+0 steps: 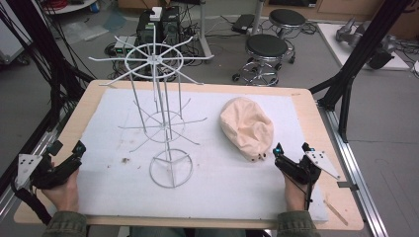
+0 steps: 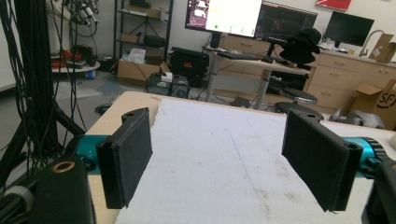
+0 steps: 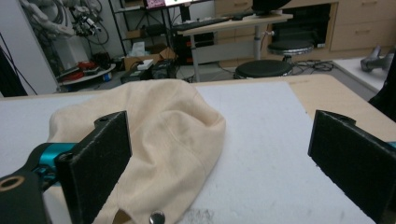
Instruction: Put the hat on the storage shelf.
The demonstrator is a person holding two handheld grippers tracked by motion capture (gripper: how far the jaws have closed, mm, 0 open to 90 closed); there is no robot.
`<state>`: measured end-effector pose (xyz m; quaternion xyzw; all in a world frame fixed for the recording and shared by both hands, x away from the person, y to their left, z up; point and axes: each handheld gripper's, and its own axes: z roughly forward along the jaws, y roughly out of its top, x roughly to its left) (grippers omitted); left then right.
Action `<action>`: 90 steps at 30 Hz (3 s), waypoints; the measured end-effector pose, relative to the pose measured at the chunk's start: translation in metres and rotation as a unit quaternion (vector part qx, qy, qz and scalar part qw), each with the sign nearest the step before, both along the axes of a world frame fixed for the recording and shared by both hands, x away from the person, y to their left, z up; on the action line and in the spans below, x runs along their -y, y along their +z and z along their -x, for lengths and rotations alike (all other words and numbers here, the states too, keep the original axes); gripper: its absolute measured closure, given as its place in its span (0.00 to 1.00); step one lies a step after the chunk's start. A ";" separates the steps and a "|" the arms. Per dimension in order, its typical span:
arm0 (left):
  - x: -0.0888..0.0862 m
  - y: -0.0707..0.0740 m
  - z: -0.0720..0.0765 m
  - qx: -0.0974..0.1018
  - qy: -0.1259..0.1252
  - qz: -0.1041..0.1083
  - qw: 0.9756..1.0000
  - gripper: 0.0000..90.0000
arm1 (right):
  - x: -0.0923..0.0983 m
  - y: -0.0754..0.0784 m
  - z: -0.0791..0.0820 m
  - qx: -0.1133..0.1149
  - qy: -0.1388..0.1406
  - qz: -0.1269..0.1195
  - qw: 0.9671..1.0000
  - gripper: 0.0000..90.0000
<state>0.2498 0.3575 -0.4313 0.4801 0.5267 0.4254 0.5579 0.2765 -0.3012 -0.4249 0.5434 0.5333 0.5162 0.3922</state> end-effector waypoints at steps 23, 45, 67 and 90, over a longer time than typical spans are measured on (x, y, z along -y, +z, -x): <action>-0.002 -0.001 0.010 -0.002 0.002 0.012 1.000 0.27 | -0.028 0.044 -0.050 -0.009 0.039 0.021 0.999 0.06; 0.010 -0.003 0.001 -0.012 -0.021 -0.005 1.000 0.27 | -0.060 0.056 -0.104 -0.064 0.059 0.030 0.996 0.06; 0.018 -0.003 -0.008 -0.011 -0.033 -0.006 0.999 0.27 | -0.108 0.060 -0.154 -0.131 0.092 0.060 0.985 0.06; 0.018 -0.004 -0.011 -0.008 -0.034 -0.003 0.999 0.27 | -0.128 0.032 -0.205 -0.270 0.103 0.051 0.956 0.07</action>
